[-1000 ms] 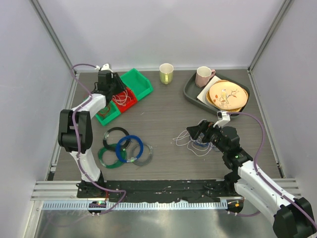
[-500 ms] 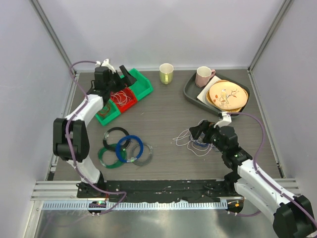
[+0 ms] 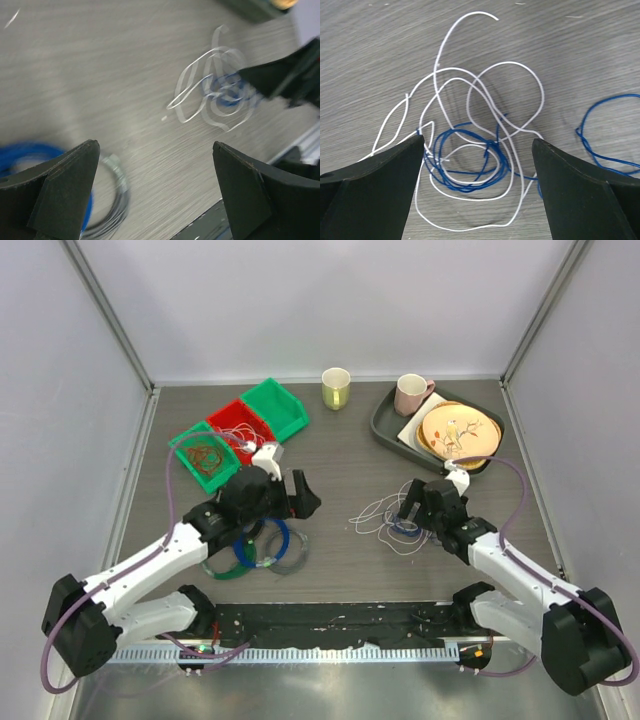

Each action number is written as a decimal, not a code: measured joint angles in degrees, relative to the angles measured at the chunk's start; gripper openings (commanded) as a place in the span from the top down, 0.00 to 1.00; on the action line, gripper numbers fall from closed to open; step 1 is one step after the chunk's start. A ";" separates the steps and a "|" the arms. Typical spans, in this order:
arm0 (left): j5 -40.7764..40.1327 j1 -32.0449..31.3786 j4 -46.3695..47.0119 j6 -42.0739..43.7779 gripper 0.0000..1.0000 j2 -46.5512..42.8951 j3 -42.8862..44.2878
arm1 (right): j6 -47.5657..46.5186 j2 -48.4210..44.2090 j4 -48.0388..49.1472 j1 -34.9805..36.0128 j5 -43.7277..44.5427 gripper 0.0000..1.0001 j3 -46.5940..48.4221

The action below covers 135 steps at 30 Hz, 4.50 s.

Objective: Untangle the cables

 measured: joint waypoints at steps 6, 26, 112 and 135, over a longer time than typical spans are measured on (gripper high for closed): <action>-4.20 -0.11 -6.93 -1.77 0.00 -3.30 -6.67 | -0.07 5.09 -2.54 0.00 2.97 0.07 1.55; -5.18 -0.11 -7.65 -2.40 0.00 -8.90 -9.25 | -10.21 18.25 7.93 4.24 -12.85 0.99 4.42; -24.72 -5.53 -17.00 -35.93 1.00 -8.48 -8.79 | -13.44 -4.74 7.96 22.25 10.43 0.68 -0.31; -36.15 -5.53 -30.14 -28.28 1.00 -27.54 -8.55 | -22.60 -9.25 18.56 25.29 -18.53 0.29 -1.84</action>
